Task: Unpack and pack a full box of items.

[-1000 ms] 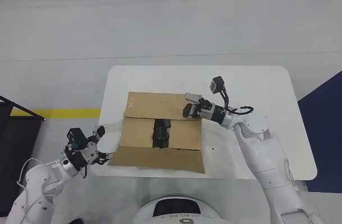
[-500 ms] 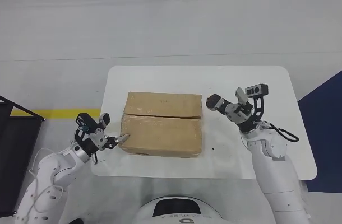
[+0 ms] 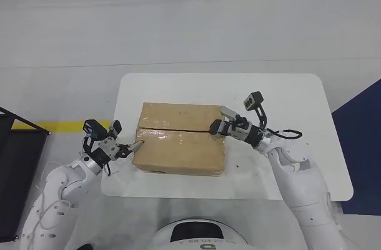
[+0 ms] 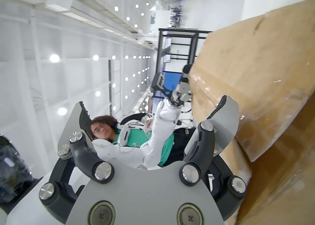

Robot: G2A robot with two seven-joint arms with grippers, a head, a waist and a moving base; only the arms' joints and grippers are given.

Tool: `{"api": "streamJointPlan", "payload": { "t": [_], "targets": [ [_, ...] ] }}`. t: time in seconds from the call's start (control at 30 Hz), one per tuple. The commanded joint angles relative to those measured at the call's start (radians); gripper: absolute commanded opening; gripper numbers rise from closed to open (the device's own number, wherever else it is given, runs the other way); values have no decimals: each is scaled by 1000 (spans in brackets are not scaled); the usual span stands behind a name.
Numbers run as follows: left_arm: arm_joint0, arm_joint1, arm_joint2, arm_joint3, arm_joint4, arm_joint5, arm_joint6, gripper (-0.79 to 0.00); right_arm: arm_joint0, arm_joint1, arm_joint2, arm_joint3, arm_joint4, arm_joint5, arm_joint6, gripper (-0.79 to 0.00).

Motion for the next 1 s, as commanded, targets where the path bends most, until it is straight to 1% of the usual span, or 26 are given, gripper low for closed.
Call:
{"api": "streamJointPlan", "payload": {
  "t": [0.0, 0.07, 0.17, 0.3, 0.43, 0.6, 0.7, 0.8, 0.97],
  "targets": [
    [2, 2, -22, 7, -39, 2, -11, 0, 30, 3, -17, 12, -47, 88, 2, 0],
    [2, 4, -44, 18, -67, 9, -18, 0, 46, 5, -16, 17, -45, 106, 1, 0],
    [2, 6, -73, 39, -93, 17, -19, 0, 52, 8, -11, 22, -23, 99, 14, 0],
    [3, 8, -105, 63, -137, 26, -25, 0, 56, 15, -14, 16, -65, 116, 19, 0],
    [-3, 10, -121, 94, -106, 50, -21, 0, 49, 23, -13, 1, -104, 139, 38, 0],
    [-6, 10, -95, 108, 56, 73, 51, 0, 24, 31, -6, -21, -113, 130, 51, 0],
    [2, 10, -62, 104, 139, 57, 98, 0, 20, 35, -5, -24, -108, 130, 56, 0],
    [4, 8, -38, 109, 179, 53, 131, 0, 21, 38, -5, -17, -107, 127, 62, 0],
    [-8, 7, 6, 139, 233, 42, 132, 0, 22, 40, -7, -15, -105, 127, 64, 0]
  ]
}}
